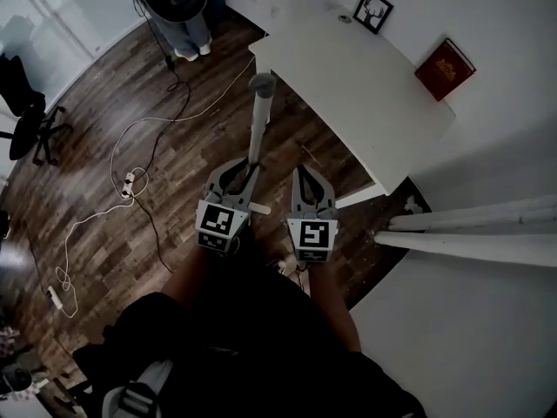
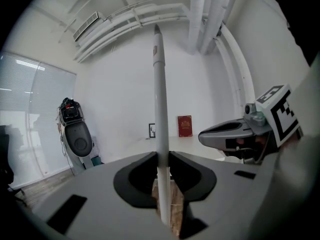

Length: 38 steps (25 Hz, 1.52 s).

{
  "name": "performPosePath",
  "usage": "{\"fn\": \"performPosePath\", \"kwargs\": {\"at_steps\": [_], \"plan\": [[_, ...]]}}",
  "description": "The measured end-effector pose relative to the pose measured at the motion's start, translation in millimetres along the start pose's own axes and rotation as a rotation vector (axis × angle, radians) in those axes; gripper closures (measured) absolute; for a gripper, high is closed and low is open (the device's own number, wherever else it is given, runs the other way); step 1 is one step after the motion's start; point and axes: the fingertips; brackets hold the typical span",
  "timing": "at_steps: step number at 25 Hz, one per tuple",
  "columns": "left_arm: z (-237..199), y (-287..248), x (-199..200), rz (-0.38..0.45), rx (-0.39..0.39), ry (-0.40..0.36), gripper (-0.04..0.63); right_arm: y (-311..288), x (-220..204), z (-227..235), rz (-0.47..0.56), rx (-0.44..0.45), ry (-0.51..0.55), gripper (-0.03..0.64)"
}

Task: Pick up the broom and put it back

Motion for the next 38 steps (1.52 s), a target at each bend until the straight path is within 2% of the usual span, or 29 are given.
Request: {"fn": "performPosePath", "kwargs": {"at_steps": [3,8,12,16,19,23,30,36,38], "plan": [[7,10,1,0.026,0.002,0.013,0.518,9,4,-11,0.011,0.023,-0.029,0.594],[20,11,2,0.016,0.001,-0.013,0.517,19,5,-15,0.023,0.042,-0.009,0.594],[32,9,5,0.036,-0.031,-0.024,0.518,27,6,-9,0.019,0.019,-0.011,0.594],[31,7,17,0.054,-0.015,-0.051,0.517,31,9,3,0.026,-0.011,-0.014,0.594],[32,5,26,0.094,-0.003,-0.027,0.518,35,10,8,0.033,-0.02,-0.02,0.594],[32,6,27,0.1,0.006,-0.001,0.518,40,15,15,0.045,-0.045,0.012,0.594],[24,21,10,0.037,0.042,0.02,0.517,42,4,7,0.017,-0.01,0.028,0.594],[1,54,-20,0.001,0.102,0.047,0.517,21,-3,-43,0.003,0.079,-0.093,0.594],[-9,67,-28,-0.031,0.12,0.038,0.517,12,-1,-64,0.008,0.115,-0.1,0.594]]}}
Point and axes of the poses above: the fingertips, and each gripper's own axes: y backward along the fingers, z to its right, x out of its top, and after that the axes turned 4 degrees about -x, right-handed
